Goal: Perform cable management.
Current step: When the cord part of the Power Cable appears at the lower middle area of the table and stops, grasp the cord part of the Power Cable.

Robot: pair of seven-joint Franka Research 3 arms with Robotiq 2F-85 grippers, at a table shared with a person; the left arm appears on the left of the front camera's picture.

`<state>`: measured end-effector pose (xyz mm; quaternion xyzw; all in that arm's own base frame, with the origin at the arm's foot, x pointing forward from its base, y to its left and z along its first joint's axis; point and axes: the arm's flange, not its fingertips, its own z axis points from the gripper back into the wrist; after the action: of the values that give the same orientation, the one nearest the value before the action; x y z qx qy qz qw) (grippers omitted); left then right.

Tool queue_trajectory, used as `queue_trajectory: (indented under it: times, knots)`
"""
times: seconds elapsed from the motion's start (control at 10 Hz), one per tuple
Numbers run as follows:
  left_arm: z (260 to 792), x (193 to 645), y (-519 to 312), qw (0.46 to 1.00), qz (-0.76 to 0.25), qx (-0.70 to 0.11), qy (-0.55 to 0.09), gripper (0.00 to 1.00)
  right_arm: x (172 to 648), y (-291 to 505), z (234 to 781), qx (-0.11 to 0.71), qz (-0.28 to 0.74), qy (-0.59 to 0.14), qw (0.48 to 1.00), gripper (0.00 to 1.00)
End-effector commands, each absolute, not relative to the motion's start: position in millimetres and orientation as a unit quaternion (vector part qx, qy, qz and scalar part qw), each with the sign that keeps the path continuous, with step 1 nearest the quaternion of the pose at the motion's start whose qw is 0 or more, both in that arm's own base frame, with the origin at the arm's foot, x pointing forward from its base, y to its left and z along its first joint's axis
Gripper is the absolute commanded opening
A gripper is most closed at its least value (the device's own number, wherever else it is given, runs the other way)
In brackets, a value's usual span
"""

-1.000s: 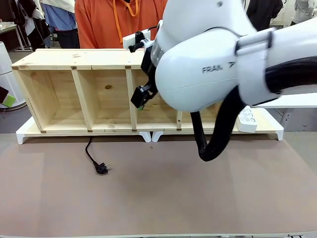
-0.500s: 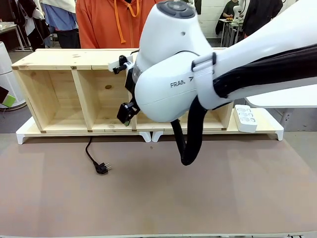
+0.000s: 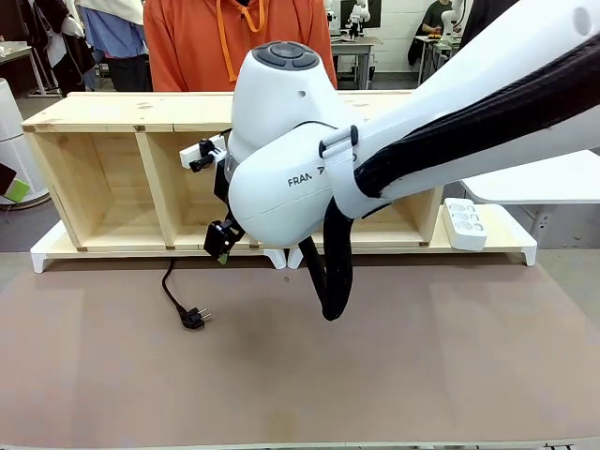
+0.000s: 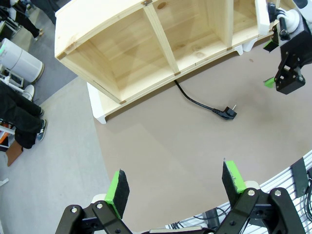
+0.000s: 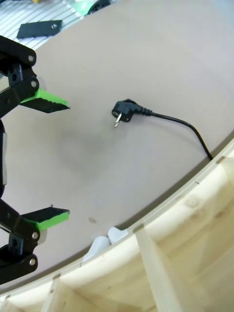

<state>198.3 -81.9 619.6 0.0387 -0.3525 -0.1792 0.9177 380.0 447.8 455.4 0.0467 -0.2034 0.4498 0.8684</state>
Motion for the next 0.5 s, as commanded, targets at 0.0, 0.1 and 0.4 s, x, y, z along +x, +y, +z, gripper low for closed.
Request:
queue_trajectory:
  times: [0.0,0.1,0.4]
  knots:
    - [620.4,199.9,-82.9,0.916,-0.182,0.034,-0.356,1.00,384.7,465.5,453.9,0.032,0.446,-0.195,0.873,1.00]
    - [620.4,199.9,-82.9,0.916,-0.182,0.034,-0.356,1.00,384.7,468.7,453.3,0.031,0.449,-0.194,0.872,1.00]
    - [620.4,199.9,-82.9,0.916,-0.182,0.034,-0.356,1.00,381.9,471.3,452.5,0.028,0.456,-0.188,0.869,1.00]
